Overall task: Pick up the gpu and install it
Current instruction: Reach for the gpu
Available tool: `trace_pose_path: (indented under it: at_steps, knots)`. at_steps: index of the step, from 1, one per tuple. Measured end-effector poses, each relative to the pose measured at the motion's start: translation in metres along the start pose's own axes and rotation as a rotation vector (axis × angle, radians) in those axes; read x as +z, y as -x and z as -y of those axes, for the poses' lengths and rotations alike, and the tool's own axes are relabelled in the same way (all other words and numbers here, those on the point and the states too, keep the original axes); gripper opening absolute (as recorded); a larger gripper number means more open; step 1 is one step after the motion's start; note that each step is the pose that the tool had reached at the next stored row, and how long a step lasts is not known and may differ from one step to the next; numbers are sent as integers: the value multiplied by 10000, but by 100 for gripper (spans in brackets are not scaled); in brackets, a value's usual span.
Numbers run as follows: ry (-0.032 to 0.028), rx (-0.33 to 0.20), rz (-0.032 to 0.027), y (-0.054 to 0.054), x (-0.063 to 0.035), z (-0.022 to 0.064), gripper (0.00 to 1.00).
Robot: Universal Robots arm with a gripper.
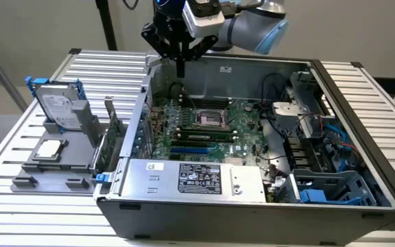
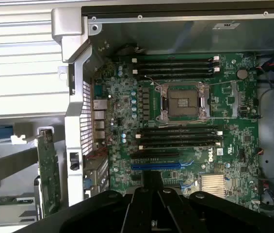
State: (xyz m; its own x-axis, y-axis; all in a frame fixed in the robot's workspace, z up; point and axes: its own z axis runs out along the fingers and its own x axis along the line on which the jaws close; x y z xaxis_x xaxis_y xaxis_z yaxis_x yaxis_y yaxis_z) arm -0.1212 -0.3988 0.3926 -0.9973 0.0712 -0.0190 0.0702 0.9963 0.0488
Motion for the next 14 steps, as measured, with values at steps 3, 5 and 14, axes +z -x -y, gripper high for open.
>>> trace_pose_path:
  at_steps: [3,5,14]
  knots:
    - [0,0,0,0,0,0,11]
    - [0,0,0,0,0,0,11]
    - [-2,1,0,-27,-3,19,11]
